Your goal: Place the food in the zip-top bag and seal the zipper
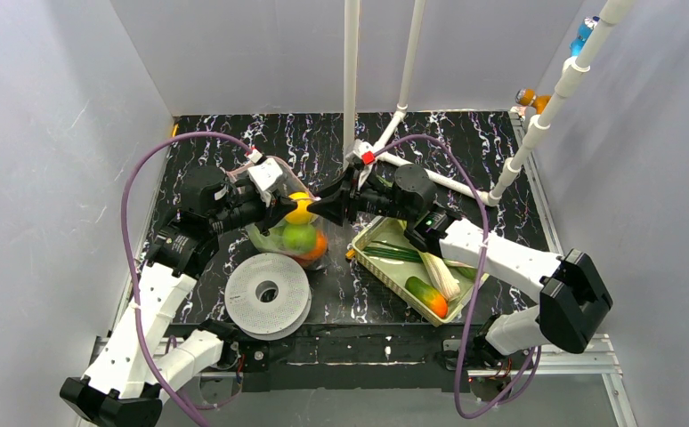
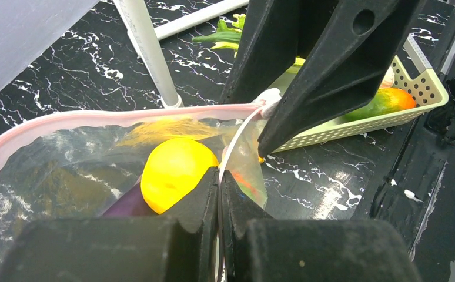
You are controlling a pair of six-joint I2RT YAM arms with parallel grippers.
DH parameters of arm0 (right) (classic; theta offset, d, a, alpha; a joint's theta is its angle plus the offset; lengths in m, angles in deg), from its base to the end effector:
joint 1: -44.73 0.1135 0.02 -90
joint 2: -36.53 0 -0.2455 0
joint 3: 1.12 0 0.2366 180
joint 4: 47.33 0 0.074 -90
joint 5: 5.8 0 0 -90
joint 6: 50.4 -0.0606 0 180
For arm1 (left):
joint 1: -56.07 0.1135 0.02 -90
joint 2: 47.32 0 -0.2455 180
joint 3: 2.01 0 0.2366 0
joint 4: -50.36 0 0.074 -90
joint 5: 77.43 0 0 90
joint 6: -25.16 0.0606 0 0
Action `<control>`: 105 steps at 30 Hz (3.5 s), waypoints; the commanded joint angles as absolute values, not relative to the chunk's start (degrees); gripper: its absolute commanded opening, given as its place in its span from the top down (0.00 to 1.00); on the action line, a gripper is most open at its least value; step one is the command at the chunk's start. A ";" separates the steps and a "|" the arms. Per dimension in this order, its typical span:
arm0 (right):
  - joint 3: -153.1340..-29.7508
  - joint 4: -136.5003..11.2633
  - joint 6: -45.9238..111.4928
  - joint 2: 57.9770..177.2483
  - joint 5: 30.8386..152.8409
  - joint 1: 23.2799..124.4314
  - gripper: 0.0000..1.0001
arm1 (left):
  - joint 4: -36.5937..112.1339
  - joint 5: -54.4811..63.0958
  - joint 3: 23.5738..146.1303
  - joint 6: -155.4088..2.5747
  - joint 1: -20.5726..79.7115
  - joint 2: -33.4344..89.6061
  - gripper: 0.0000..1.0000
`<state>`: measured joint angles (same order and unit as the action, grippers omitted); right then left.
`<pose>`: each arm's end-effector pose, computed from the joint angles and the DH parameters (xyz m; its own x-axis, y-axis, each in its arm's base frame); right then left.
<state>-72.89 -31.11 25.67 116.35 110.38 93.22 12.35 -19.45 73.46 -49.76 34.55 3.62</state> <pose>0.2040 0.2708 0.3402 -0.1400 0.1677 -0.9758 -0.9558 0.2342 0.1774 0.1766 -0.1042 0.3731 -0.0037 0.2386 -0.9711 0.8199 0.5567 0.1337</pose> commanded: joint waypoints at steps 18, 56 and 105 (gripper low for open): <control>-71.36 -27.86 22.83 116.93 111.07 92.73 0.44 | 12.71 -18.93 75.53 -51.28 34.53 2.94 1.00; -76.65 -33.78 20.10 117.16 120.87 89.55 0.99 | 13.73 -39.00 89.59 -53.27 33.62 20.93 0.51; -70.51 -25.78 8.44 115.84 110.76 87.83 0.99 | 8.93 -18.10 82.70 -47.43 33.65 11.63 1.00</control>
<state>-71.68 -31.70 12.78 118.58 114.47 89.50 11.11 -26.43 83.96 -49.30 33.07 15.86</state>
